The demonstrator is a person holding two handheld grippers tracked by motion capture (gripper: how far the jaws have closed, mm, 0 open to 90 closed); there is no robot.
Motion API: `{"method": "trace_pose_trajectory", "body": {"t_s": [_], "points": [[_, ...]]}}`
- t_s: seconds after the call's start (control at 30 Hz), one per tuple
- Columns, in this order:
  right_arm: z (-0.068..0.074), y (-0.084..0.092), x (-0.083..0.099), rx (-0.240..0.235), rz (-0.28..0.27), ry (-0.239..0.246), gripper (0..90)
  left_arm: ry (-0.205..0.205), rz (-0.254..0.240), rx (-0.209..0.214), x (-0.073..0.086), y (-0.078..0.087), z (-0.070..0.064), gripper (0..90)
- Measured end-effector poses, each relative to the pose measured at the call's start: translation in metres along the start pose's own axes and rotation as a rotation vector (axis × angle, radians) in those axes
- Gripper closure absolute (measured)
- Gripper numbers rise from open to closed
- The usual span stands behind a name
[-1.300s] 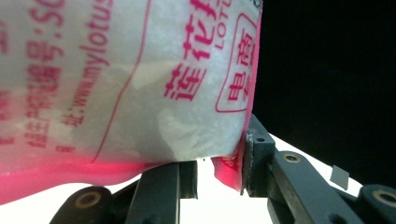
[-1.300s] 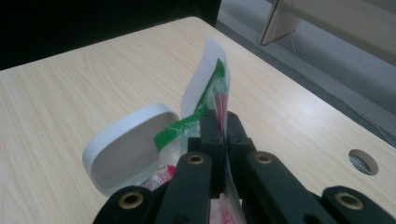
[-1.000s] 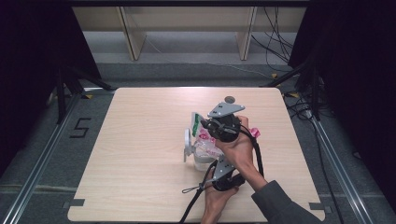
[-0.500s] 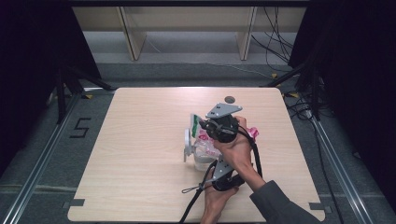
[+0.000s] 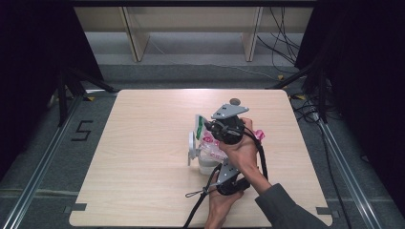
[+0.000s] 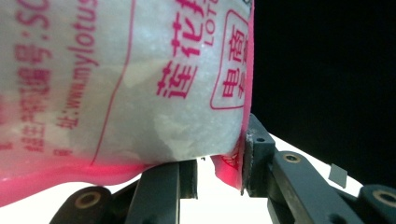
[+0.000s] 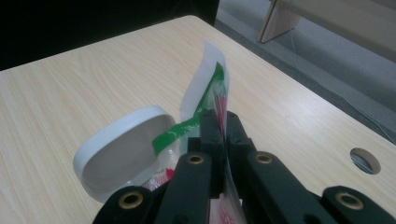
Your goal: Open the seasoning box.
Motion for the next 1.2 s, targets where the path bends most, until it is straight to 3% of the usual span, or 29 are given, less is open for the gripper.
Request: {"method": "trace_pose_trajectory", "body": {"t_s": [0.1, 0.13, 0.2, 0.23, 0.4, 0.43, 0.83, 1.03, 1.1, 1.17, 1.2], "points": [[0.000, -0.001, -0.001, 0.012, -0.006, 0.001, 90.0, -0.001, -0.001, 0.000, 0.000, 0.000, 0.000, 71.2], [0.001, -0.001, 0.000, 0.012, -0.002, -0.024, 90.0, -0.001, -0.004, 0.002, 0.000, 0.000, 0.000, 71.2], [-0.002, -0.001, -0.001, 0.015, -0.004, -0.003, 90.0, -0.001, -0.004, 0.003, -0.001, 0.000, 0.000, 71.2], [-0.003, 0.000, 0.000, 0.012, 0.011, -0.032, 90.0, -0.002, -0.004, 0.003, -0.001, 0.000, 0.000, 71.2], [-0.007, -0.002, 0.001, 0.022, 0.016, -0.020, 90.0, -0.002, -0.011, 0.005, -0.001, 0.000, -0.001, 71.3], [-0.007, -0.002, 0.001, 0.033, 0.014, -0.041, 90.0, -0.003, -0.011, 0.004, -0.001, 0.000, -0.001, 71.3], [-0.007, -0.006, 0.000, 0.046, 0.024, 0.007, 90.0, -0.008, -0.013, 0.005, -0.002, 0.001, -0.001, 71.6], [-0.007, -0.006, -0.001, 0.039, 0.023, -0.019, 90.0, -0.006, -0.005, 0.005, -0.002, 0.003, -0.001, 71.6], [-0.006, -0.007, -0.001, 0.047, 0.026, 0.006, 90.0, -0.005, -0.007, 0.007, -0.003, 0.003, -0.001, 71.6], [-0.006, -0.007, -0.002, 0.047, 0.017, -0.020, 90.0, -0.010, -0.007, 0.007, -0.003, 0.003, -0.001, 71.6], [-0.007, -0.006, -0.002, 0.045, 0.011, -0.005, 90.0, -0.011, -0.005, 0.006, -0.003, 0.004, 0.000, 71.6]]}}
Point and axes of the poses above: each handheld gripper's, and its own axes: y roughly backward along the jaws, x roughly out of its underside, z roughly to its left, the point moved 6 cm from there along -y, roughly forward along the jaws, and after that the axes turned 15 degrees about y, right-handed, at the moved point
